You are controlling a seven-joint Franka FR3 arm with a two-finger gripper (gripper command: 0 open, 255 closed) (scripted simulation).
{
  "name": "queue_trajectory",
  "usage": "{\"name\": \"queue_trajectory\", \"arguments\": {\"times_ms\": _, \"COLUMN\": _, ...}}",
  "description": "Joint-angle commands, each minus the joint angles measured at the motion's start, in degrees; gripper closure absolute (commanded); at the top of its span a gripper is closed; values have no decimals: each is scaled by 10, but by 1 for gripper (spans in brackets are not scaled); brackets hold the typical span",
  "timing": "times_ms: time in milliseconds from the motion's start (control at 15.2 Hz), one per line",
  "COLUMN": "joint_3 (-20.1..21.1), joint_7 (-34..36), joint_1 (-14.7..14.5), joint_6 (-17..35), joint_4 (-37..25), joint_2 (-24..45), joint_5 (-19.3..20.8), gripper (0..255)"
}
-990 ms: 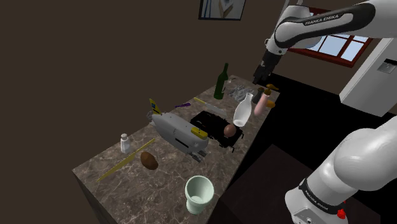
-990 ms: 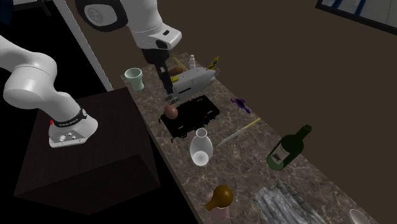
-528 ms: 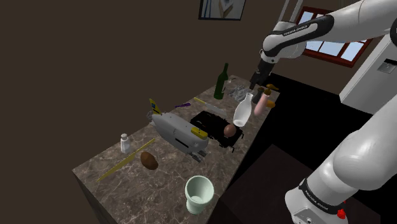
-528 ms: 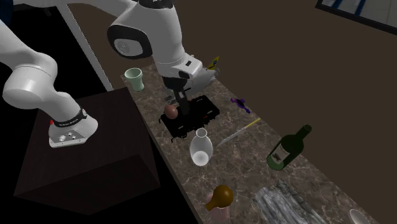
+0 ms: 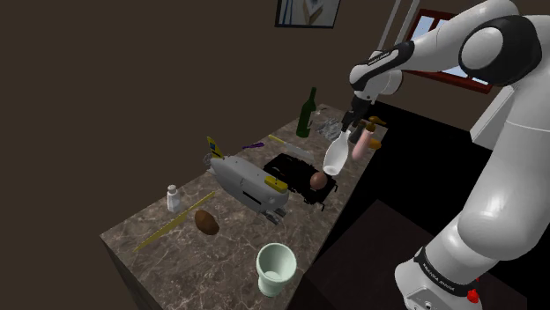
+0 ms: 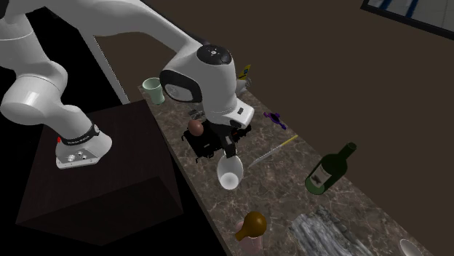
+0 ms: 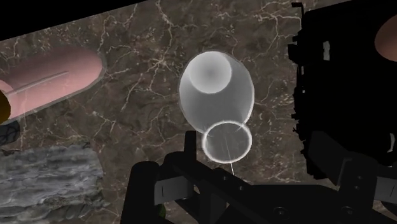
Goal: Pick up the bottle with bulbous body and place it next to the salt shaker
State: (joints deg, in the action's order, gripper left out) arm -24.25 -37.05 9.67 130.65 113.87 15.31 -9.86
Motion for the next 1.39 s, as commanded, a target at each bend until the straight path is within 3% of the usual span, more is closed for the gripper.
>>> {"name": "queue_trajectory", "arguments": {"times_ms": 0, "joint_3": 3, "joint_7": -20, "joint_1": 16, "joint_6": -2, "joint_4": -34, "joint_2": 41, "joint_5": -21, "gripper": 0}}
{"name": "queue_trajectory", "arguments": {"times_ms": 528, "joint_3": 15, "joint_7": -35, "joint_1": 25, "joint_6": 42, "joint_4": -25, "joint_2": 80, "joint_5": -44, "gripper": 0}}
{"name": "queue_trajectory", "arguments": {"times_ms": 990, "joint_3": 15, "joint_7": -35, "joint_1": 25, "joint_6": 42, "joint_4": -25, "joint_2": 79, "joint_5": -44, "gripper": 0}}
{"name": "queue_trajectory", "arguments": {"times_ms": 1056, "joint_3": 15, "joint_7": -35, "joint_1": 25, "joint_6": 42, "joint_4": -25, "joint_2": 79, "joint_5": -44, "gripper": 255}}
{"name": "queue_trajectory", "arguments": {"times_ms": 1320, "joint_3": 15, "joint_7": -35, "joint_1": 25, "joint_6": 42, "joint_4": -25, "joint_2": 80, "joint_5": -44, "gripper": 255}}
